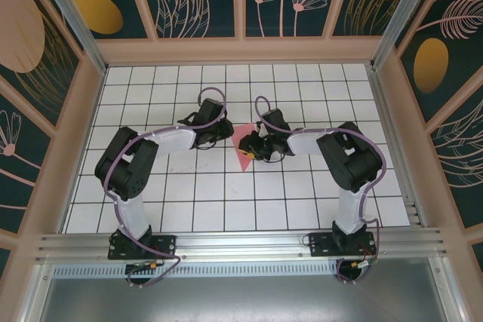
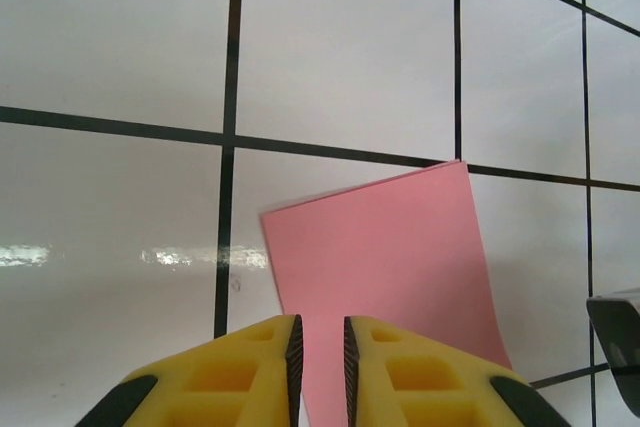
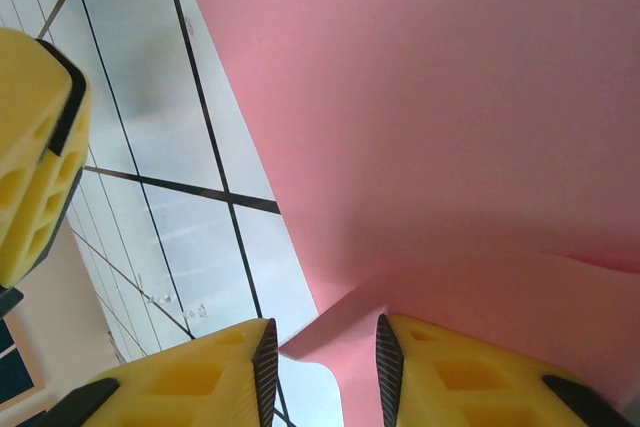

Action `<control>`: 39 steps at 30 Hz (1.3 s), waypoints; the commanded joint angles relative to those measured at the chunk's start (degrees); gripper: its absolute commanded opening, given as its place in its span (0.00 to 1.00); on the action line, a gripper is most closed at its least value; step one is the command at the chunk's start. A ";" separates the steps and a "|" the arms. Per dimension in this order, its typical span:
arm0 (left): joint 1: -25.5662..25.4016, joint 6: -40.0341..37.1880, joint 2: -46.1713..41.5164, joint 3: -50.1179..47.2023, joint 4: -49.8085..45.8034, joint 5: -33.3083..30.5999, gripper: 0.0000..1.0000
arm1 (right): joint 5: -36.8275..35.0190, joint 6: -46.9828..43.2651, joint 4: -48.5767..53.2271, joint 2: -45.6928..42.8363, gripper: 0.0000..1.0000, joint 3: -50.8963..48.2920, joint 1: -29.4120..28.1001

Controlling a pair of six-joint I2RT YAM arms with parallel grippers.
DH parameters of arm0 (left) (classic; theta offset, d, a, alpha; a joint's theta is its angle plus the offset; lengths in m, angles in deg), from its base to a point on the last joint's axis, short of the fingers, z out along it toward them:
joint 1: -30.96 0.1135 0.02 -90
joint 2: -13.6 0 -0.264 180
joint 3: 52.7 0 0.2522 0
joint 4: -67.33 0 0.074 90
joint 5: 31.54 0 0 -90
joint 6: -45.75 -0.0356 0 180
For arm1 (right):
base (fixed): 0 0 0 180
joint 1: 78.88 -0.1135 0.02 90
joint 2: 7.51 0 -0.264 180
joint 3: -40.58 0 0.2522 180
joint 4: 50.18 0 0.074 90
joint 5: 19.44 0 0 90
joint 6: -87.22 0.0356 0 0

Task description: Fold a paper plane with a square sheet of paper (pick it up from the middle)

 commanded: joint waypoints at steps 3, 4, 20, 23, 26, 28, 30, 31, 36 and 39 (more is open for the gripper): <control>-0.07 0.63 -1.95 -2.39 1.23 3.09 0.22 | -2.54 -1.38 2.49 0.76 0.36 -0.93 -0.12; -0.08 0.58 -2.14 -2.64 1.60 3.80 0.22 | -2.54 -1.35 2.50 0.60 0.36 -1.06 -0.07; -1.14 1.03 -3.08 -7.51 8.91 14.42 0.04 | -3.07 -2.02 4.08 1.30 0.05 -1.26 0.27; -1.96 0.87 -2.59 -7.57 8.54 14.52 0.01 | -3.16 -2.10 4.24 1.36 0.02 -1.20 0.38; -2.59 1.04 -1.83 -7.57 8.52 14.60 0.00 | -3.16 -2.03 4.26 1.36 0.00 -1.26 0.37; -2.79 1.25 -1.26 -7.47 8.76 14.90 0.00 | -3.25 -2.05 4.28 1.37 0.00 -1.25 0.34; -3.05 1.36 -0.63 -7.20 8.77 15.12 0.00 | -3.25 -2.07 4.26 1.29 0.00 -1.20 0.40; -3.07 1.43 -0.36 -7.11 8.78 15.18 0.00 | -3.25 -2.10 4.42 1.42 0.00 -1.28 0.39; -3.39 1.83 0.73 -6.98 7.91 14.54 0.00 | -3.33 -1.76 4.27 1.34 0.00 -1.21 0.38; -3.60 2.18 1.14 -7.26 7.90 14.60 0.00 | -3.42 -1.68 4.34 1.43 0.00 -1.21 0.49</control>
